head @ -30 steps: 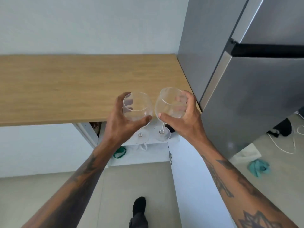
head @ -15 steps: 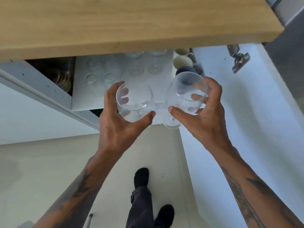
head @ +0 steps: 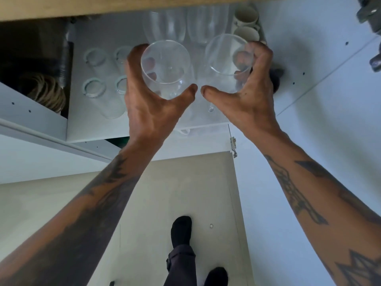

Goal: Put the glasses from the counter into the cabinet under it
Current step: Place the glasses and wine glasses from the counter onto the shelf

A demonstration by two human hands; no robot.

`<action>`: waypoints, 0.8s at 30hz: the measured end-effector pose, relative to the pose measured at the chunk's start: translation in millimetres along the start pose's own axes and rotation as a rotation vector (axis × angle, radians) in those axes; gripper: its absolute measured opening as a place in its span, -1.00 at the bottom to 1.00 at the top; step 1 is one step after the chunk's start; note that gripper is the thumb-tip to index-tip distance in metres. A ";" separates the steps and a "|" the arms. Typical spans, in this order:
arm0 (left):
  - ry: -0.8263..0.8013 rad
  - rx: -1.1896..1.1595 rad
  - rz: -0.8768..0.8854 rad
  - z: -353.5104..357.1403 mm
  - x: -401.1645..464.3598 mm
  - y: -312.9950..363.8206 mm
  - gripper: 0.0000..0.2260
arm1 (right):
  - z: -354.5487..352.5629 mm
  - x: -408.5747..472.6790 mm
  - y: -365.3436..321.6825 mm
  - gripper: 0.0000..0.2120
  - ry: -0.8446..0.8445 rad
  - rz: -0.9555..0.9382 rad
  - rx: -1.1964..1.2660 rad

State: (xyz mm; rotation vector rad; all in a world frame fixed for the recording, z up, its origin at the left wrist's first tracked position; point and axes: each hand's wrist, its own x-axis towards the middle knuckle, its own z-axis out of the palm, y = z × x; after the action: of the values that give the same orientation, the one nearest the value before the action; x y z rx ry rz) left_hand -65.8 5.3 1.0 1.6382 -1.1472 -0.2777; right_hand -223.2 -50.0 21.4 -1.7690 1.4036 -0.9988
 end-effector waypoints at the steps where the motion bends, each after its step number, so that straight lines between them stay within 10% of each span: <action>1: -0.005 0.004 -0.008 2.4 2.7 -2.9 -0.21 | 3.4 3.6 2.2 -0.14 -0.004 0.002 -0.003; 19: -0.117 -0.036 -0.188 5.5 23.2 -26.6 0.04 | 19.6 33.6 5.1 -0.03 -0.063 0.099 -0.025; 24: -0.025 -0.049 -0.341 -19.0 -44.1 14.6 -0.42 | 1.6 11.4 -2.6 0.00 -0.111 0.222 -0.087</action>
State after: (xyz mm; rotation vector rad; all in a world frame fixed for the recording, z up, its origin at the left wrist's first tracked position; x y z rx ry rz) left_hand -83.4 52.2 5.5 1.7867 -0.8669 -0.5411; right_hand -219.1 -60.5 24.7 -1.6594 1.5526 -0.7214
